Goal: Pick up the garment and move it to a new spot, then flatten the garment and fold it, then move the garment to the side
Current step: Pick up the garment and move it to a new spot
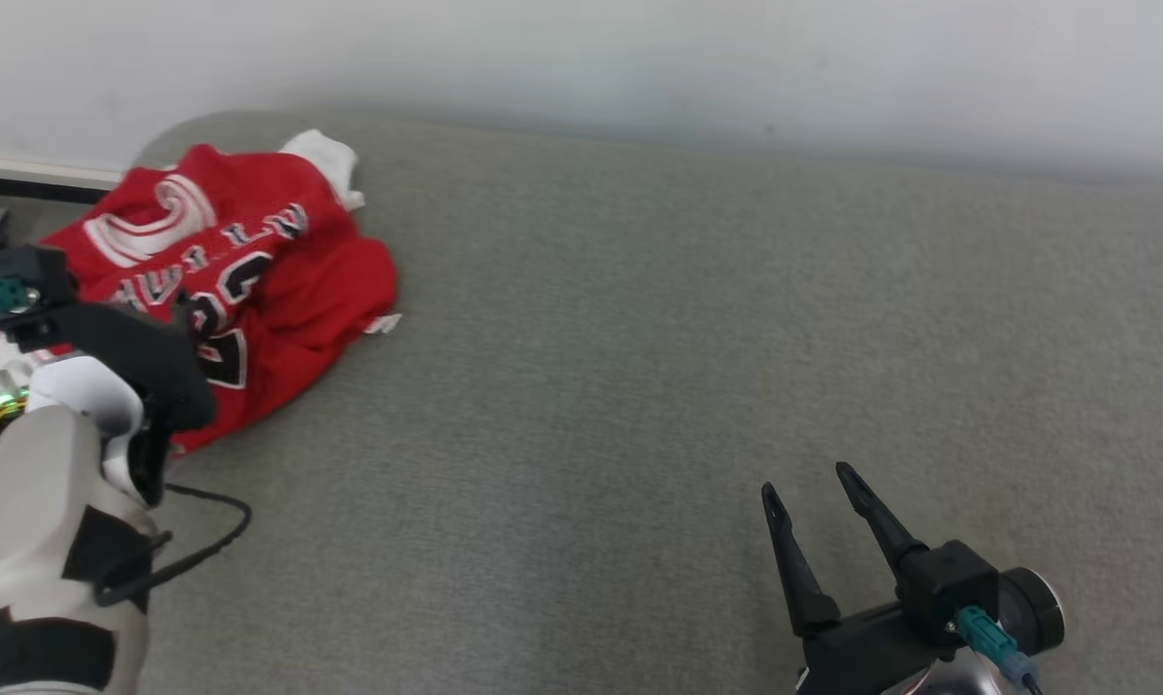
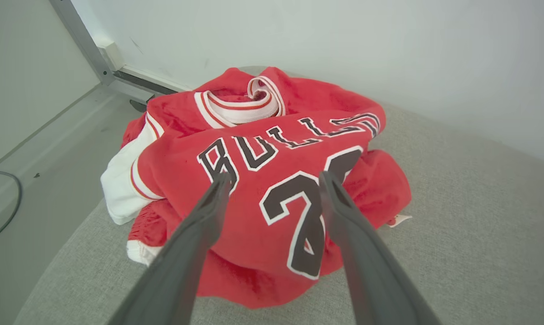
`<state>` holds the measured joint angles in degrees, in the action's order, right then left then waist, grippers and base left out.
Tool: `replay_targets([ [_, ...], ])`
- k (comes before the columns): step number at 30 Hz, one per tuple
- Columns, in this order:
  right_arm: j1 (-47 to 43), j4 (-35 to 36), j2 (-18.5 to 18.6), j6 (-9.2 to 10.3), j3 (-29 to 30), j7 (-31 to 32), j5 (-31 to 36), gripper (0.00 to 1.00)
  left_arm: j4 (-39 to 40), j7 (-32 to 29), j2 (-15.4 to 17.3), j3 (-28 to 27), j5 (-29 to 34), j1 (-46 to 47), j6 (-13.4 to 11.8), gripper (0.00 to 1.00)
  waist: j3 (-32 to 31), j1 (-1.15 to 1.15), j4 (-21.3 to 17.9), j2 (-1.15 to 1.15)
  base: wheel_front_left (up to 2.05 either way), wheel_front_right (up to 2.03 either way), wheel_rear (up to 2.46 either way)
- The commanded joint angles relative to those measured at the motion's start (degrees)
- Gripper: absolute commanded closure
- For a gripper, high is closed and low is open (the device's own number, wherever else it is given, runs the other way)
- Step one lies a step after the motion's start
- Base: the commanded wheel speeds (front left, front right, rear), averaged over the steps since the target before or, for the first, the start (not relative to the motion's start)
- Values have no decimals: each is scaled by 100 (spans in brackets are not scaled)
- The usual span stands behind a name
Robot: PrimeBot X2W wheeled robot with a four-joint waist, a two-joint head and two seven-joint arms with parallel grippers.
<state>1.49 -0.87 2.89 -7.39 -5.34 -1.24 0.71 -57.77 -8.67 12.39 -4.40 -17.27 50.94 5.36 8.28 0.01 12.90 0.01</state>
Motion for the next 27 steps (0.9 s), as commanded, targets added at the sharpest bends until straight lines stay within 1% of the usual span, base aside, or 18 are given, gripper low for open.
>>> replay_targets([
  [1, -33, 76, -3, -19, -35, 23, 35, 0, -107, -58, 122, -6, -14, 102, -26, 0, 474, -1, -518, -1, 0, 0, 0],
  [9, -1, 273, -2, -19, -157, 108, 21, 0, -543, -344, 437, 114, 148, 295, -309, 0, 777, -1, -805, -1, 0, 0, 0],
  [12, 32, 286, -4, -19, -189, 94, -9, 0, -681, -409, 512, 102, 149, 309, -459, 0, 847, -1, -878, -1, 0, 0, 0],
  [14, 36, 297, -5, -19, -193, 87, -28, 0, -746, -456, 557, 128, 167, 331, -512, 0, 873, -1, -897, -1, 0, 0, 0],
  [15, 44, 295, -4, -19, -186, 89, -44, 0, -757, -479, 574, 140, 173, 356, -527, 50, 880, -1, -898, -1, 0, 0, 0],
  [16, 55, 281, -4, -19, -178, 90, -53, 0, -786, -512, 585, 153, 175, 362, -535, 61, 875, -1, -896, -1, 0, 0, 0],
  [17, 55, 261, -4, -19, -169, 86, -72, 0, -805, -536, 593, 168, 184, 359, -526, 100, 862, -1, -893, -1, 0, 0, 0],
  [20, 90, 199, -4, -19, -172, 34, -147, 0, -853, -653, 644, 237, 196, 402, -475, 100, 779, -1, -873, -1, 0, 0, 0],
  [27, 168, -57, -3, -19, -227, -171, -434, 0, -731, -827, 815, 280, 105, 635, -245, 100, 398, -1, -746, -1, 0, 0, 0],
])
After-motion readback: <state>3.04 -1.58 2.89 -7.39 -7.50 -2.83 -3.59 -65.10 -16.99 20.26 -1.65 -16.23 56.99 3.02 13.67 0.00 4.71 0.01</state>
